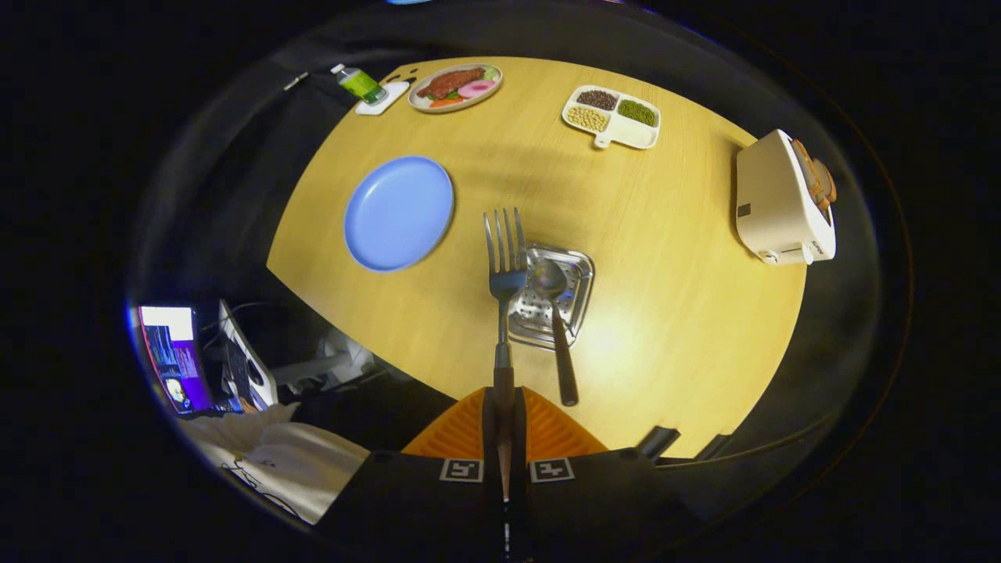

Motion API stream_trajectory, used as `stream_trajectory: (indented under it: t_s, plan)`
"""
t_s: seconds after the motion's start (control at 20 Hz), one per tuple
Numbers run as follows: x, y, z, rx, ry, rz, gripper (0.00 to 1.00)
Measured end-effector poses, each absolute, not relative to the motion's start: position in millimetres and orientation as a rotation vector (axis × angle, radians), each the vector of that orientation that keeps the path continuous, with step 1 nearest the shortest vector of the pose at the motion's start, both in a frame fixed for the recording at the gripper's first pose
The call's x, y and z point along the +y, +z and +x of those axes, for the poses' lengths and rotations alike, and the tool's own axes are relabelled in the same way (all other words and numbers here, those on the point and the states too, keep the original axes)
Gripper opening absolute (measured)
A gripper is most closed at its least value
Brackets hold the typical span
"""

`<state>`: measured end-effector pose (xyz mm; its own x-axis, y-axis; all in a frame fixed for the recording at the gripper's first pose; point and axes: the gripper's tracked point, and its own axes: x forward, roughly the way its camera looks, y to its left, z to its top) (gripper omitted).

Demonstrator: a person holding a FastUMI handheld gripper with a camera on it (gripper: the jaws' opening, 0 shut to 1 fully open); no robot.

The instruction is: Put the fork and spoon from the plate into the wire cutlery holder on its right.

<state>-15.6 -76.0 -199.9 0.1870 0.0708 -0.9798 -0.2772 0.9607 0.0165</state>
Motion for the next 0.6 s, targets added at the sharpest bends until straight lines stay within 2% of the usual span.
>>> stream_trajectory:
  t_s: [0.35,0.6]
  plan:
    - [-110,-211,-20,1.608,0.264,-0.42,0.08]
    - [-111,-219,-5,1.711,0.282,-0.463,0.08]
